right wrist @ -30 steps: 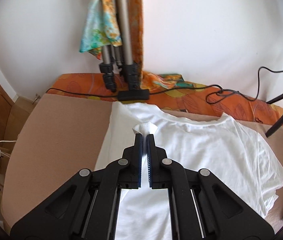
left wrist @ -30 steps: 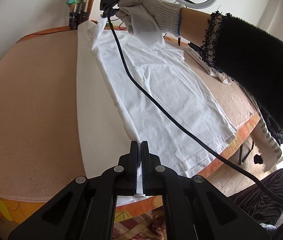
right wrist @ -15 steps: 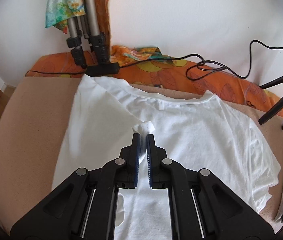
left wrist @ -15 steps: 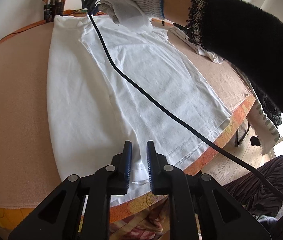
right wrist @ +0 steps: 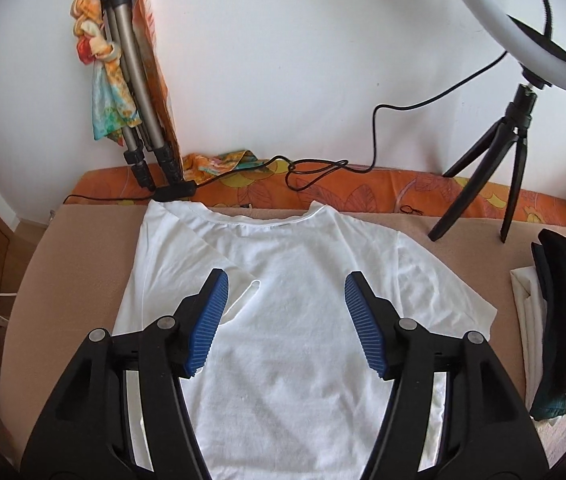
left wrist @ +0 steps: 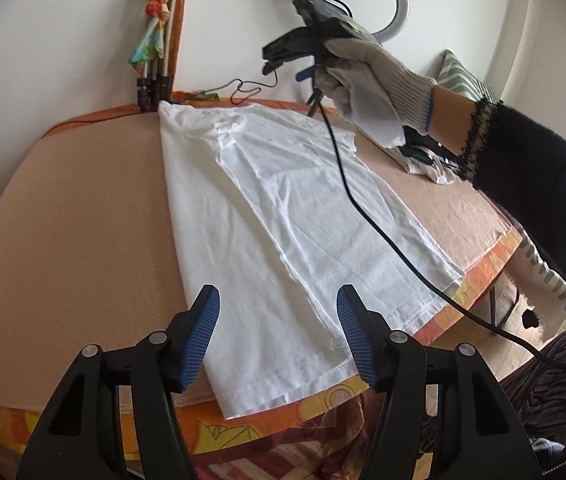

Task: Fold small clothes

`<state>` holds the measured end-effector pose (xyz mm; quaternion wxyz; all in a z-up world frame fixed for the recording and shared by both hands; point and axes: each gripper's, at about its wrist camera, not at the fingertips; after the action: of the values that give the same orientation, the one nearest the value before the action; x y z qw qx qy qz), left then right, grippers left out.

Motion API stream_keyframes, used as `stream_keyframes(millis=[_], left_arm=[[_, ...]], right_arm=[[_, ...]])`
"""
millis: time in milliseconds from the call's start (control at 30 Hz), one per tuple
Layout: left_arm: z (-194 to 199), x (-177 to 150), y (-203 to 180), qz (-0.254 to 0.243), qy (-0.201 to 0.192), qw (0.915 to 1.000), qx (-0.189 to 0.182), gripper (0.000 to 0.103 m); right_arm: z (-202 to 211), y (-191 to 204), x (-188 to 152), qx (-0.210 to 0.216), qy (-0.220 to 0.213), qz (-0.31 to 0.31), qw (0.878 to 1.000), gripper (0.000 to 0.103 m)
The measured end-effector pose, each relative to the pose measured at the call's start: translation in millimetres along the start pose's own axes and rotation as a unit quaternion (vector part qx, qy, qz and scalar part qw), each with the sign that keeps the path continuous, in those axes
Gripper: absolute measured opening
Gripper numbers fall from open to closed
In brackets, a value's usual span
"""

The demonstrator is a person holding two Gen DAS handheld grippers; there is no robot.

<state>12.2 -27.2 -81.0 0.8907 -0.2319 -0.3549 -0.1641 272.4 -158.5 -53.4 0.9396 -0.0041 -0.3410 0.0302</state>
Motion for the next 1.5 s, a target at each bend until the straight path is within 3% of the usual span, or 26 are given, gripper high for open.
stream_keyframes(millis=[167,367,567,800,1000,1100,1333,1433,1500], left_arm=[[5,2,-3,-0.019,-0.017,0.9995,0.019,0.060],[-10,5,-34,-0.043,-0.011,0.9990,0.003,0.060],[-40,9,-91,-0.077,0.005,0.9961,-0.043,0.060],[-89,5,-156,-0.122,0.041,0.9877,-0.089,0.060],[-127,-1,-198,-0.157,0.080,0.9793,-0.099,0.060],[-145,-5,-216,-0.189,0.090,0.9751,-0.075,0.060],[-177,-2,-214,-0.170,0.120,0.9773,-0.043,0.060],[-184,-3,-211,-0.164,0.119,0.9787,-0.035,0.052],[-184,-3,-210,-0.167,0.113,0.9789,-0.035,0.040]], right_arm=[[42,-40,-9,0.005,-0.024,-0.015,1.000,0.064],[73,-94,-18,-0.001,-0.036,-0.026,0.999,0.064],[85,-150,-30,0.007,-0.033,-0.041,0.999,0.065],[87,-187,-47,0.028,-0.022,-0.013,0.999,0.068],[78,-214,-50,0.039,-0.015,-0.014,0.999,0.068],[68,-222,-48,0.051,-0.013,-0.018,0.998,0.068],[22,-222,-40,0.082,0.001,-0.024,0.996,0.068],[-4,-217,-37,0.095,0.012,-0.030,0.995,0.068],[-22,-212,-36,0.099,0.023,-0.033,0.994,0.068]])
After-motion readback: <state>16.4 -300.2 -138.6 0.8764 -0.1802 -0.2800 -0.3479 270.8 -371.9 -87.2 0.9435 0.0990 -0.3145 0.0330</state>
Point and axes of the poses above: each gripper's, at about its wrist camera, not at the fingertips, and z roughly against the way its jaws point, y to its left, x to its top, and after that the axes turned 8 degrees about -x, right-handed
